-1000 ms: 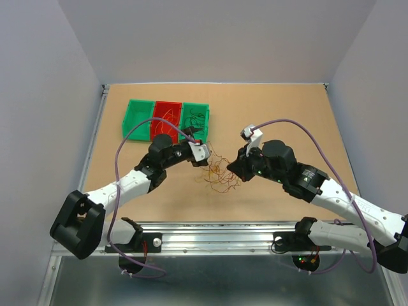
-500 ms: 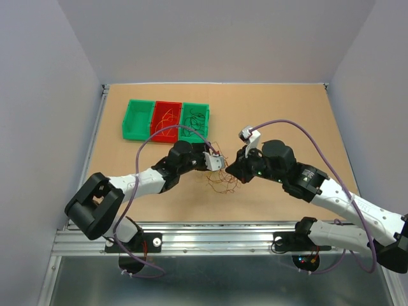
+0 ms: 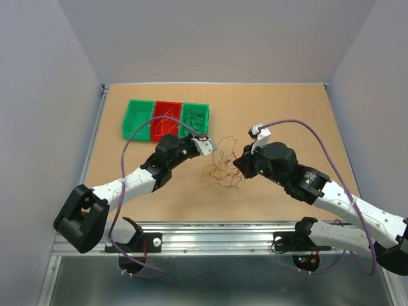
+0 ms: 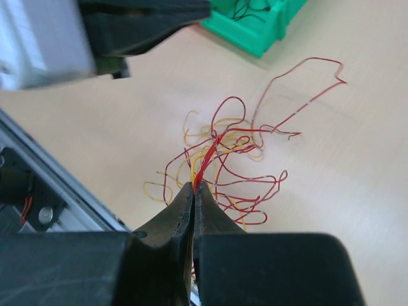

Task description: Untangle the cables

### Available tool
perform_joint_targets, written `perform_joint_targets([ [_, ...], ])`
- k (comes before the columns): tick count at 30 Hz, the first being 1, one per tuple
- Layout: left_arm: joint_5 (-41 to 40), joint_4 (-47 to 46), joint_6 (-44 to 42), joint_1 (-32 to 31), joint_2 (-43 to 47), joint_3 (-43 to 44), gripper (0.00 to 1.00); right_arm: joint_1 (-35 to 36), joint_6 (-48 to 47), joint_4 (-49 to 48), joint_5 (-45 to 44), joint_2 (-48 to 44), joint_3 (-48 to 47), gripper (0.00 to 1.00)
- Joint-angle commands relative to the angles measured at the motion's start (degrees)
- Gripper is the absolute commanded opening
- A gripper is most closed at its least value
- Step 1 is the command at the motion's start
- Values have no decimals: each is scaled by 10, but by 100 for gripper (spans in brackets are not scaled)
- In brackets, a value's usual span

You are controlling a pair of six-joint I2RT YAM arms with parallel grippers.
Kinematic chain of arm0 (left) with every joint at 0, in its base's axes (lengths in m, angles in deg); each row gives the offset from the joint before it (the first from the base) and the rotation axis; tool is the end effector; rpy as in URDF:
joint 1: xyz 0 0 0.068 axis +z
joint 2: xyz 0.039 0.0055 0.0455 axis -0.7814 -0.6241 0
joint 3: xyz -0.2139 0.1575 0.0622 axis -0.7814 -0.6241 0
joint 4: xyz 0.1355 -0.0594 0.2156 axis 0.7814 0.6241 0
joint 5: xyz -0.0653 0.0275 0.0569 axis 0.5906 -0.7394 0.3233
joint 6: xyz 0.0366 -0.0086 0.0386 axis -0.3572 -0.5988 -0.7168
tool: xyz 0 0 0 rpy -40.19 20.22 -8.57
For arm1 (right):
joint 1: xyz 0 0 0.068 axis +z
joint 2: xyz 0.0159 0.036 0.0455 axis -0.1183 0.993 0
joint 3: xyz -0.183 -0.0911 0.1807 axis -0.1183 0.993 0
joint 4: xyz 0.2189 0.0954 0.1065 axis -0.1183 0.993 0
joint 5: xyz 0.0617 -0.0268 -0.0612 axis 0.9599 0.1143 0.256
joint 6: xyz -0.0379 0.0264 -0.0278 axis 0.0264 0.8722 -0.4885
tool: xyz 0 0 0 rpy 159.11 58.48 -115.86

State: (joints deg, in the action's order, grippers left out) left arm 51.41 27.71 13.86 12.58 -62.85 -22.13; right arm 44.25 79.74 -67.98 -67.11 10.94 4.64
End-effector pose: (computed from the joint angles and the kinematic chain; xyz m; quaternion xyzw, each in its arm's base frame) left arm 0.2244 -0.1889 0.2513 0.5262 0.5059 -0.0400 0.6823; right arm 0.1388 0.1642 0.3263 -0.1937 0.8089 0.2732 0.4832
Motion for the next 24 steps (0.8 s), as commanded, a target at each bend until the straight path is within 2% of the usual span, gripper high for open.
perform_joint_targets([
  [1, 66, -15, 54, 26, 62, 15, 0, -1, 13, -28, -63, -19, 7, 1],
  [3, 95, -10, 53, 29, 72, 12, 0, -1, 6, -33, -14, -23, 4, 0],
  [4, 104, -7, 53, 30, 74, 11, 5, -1, 3, -34, 0, -24, 4, 1],
  [6, 143, -1, 46, 33, 79, 5, 27, -1, -14, -43, 55, -24, 5, 1],
  [7, 159, 0, 41, 36, 83, 1, 47, -1, -18, -45, 71, -22, 5, 2],
  [8, 173, 2, 31, 38, 85, -2, 54, -1, -27, -49, 99, -19, 5, 3],
  [10, 206, 11, 21, 39, 97, -9, 63, 0, -31, -56, 155, -12, 5, 4],
  [14, 235, 32, -6, 41, 101, -10, 66, 0, -37, -62, 187, -10, 4, 4],
  [17, 234, 43, -20, 41, 86, -4, 67, -1, -18, -62, 135, -28, 8, 3],
  [20, 241, 96, -49, 41, 64, 14, 72, -1, 12, -53, -4, -52, 16, 0],
  [21, 251, 117, -65, 41, 59, 24, 73, -1, 21, -42, -88, -67, 19, 1],
  [23, 251, 146, -79, 41, 59, 28, 74, -2, 49, -29, -172, -85, 22, 1],
  [24, 251, 157, -82, 41, 61, 37, 75, -1, 58, -19, -249, -94, 26, 1],
])
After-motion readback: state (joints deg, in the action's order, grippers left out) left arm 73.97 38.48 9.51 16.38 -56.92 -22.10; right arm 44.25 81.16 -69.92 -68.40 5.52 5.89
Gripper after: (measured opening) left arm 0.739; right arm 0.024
